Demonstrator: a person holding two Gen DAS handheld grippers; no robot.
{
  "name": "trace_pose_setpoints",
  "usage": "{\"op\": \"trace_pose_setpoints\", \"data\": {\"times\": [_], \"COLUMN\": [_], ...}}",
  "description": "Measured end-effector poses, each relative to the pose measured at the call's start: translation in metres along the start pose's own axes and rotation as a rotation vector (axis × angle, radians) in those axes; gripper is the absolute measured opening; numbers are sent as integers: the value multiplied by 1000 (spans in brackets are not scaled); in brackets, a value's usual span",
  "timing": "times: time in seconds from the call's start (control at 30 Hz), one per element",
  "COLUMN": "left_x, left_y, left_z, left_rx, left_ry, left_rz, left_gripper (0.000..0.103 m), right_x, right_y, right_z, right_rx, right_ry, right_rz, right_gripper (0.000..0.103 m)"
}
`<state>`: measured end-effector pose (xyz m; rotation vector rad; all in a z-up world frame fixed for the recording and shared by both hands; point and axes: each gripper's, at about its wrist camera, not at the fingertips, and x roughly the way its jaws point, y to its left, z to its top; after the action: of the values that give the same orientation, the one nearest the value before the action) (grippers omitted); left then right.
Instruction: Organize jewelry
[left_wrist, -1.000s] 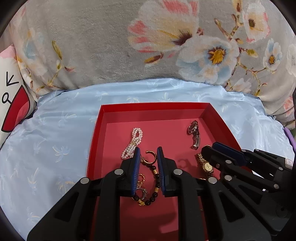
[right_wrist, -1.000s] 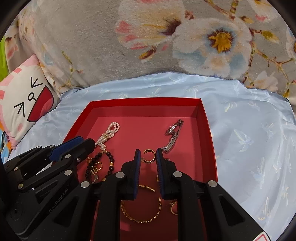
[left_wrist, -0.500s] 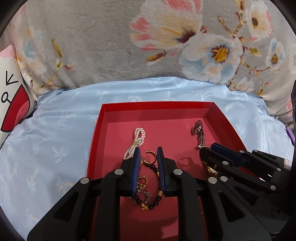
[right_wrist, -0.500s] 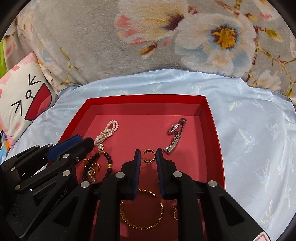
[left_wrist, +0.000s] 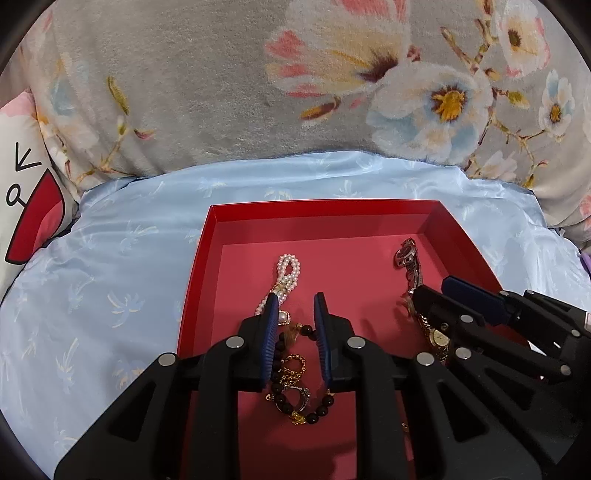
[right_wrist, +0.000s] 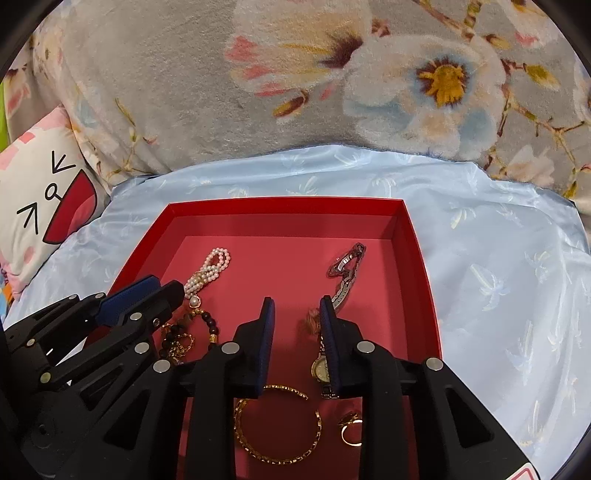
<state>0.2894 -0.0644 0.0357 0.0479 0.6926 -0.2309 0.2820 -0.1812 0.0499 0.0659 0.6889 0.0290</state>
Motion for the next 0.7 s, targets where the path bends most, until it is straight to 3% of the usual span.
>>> {"op": "trace_pose_setpoints", "data": {"times": [0.1, 0.7], "left_x": [-1, -4], "left_y": [0, -1], "left_z": [-1, -1], "left_rx": [-2, 11], "left_ry": [-13, -24], "left_rz": [15, 27], "left_gripper": [33, 33], "right_x": [-2, -6], "right_y": [1, 0], "right_z": [0, -4], "right_rx": [-1, 3], "right_ry": [-5, -10], "right_rz": [-7, -20], "right_gripper": [26, 30]}}
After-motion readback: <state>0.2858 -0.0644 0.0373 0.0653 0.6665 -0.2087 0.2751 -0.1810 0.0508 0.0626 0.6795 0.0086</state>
